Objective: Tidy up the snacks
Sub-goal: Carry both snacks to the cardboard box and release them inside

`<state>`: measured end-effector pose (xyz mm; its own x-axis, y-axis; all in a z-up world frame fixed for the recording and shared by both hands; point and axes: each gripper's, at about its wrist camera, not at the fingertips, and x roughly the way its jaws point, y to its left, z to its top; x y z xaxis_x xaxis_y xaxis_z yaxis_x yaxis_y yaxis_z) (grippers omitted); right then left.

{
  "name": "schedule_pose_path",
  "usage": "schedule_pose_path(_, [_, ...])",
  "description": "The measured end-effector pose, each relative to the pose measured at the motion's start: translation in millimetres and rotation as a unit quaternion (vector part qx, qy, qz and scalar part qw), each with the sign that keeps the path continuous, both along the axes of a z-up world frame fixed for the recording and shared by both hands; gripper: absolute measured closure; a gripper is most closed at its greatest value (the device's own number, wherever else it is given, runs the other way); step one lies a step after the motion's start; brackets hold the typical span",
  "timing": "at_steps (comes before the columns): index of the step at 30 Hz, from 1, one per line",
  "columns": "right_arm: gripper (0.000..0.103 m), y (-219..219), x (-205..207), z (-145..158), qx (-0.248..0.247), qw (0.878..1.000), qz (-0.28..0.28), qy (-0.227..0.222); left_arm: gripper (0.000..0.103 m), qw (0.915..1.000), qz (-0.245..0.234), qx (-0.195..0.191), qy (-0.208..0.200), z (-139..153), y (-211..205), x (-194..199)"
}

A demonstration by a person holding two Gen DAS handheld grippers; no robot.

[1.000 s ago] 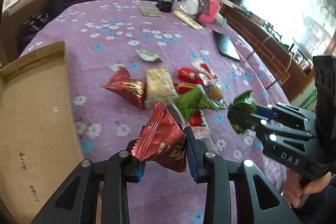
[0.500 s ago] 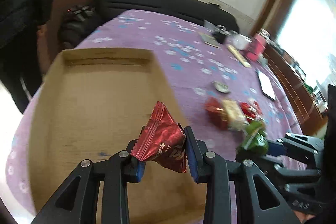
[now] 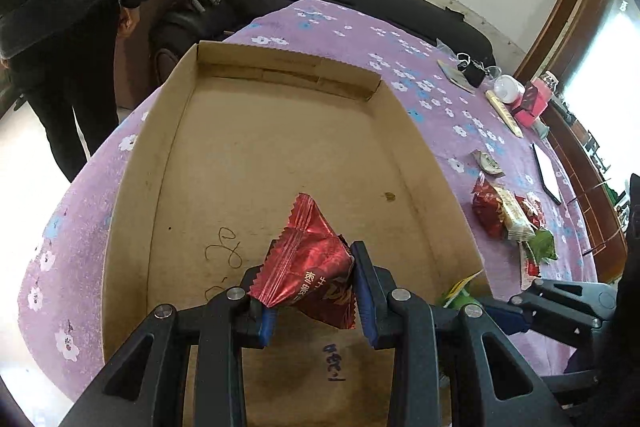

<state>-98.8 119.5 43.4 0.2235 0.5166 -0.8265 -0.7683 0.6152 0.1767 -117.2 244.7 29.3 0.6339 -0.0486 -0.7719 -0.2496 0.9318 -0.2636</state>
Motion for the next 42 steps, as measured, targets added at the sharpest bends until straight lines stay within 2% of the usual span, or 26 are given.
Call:
schedule_pose_path(11, [0.077, 8, -1, -15, -0.015, 1.0, 0.004, 0.004, 0.067, 0.9999, -0.002, 0.012, 0.002, -2, -1, 5])
schedule_pose_path(13, [0.077, 8, 1, -15, -0.014, 1.0, 0.004, 0.002, 0.064, 0.9999, -0.001, 0.011, 0.003, -2, -1, 4])
schedule_pose_path(18, [0.074, 5, -2, -10, -0.008, 1.0, 0.008, -0.006, 0.046, 0.9999, 0.003, 0.013, -0.004, 4, 1, 1])
schedule_pose_path(20, [0.065, 2, -4, -5, -0.003, 1.0, 0.007, -0.011, 0.044, 0.9998, 0.005, 0.017, -0.011, 9, 1, -1])
schedule_pose_path(22, [0.063, -1, -4, -1, 0.004, 1.0, 0.004, -0.018, 0.044, 0.9997, 0.006, 0.021, -0.015, 14, 1, -3])
schedule_pose_path(28, [0.062, -19, -4, 15, 0.026, 0.999, -0.008, -0.028, 0.044, 0.9994, 0.007, 0.026, -0.024, 25, -4, -6])
schedule_pose_path(34, [0.062, -55, 11, 30, 0.059, 0.997, -0.04, -0.028, 0.044, 0.9992, -0.005, 0.03, -0.026, 35, -20, -1])
schedule_pose_path(38, [0.061, -89, 36, 33, 0.074, 0.993, -0.085, -0.027, 0.044, 0.999, -0.016, 0.032, -0.028, 43, -33, 6])
schedule_pose_path(40, [0.061, -106, 54, 28, 0.079, 0.99, -0.114, -0.01, 0.044, 0.9988, -0.025, 0.03, -0.028, 48, -43, 11])
schedule_pose_path(42, [0.061, -122, 74, 14, 0.084, 0.986, -0.143, 0.03, 0.044, 0.9985, -0.037, 0.029, -0.029, 53, -54, 19])
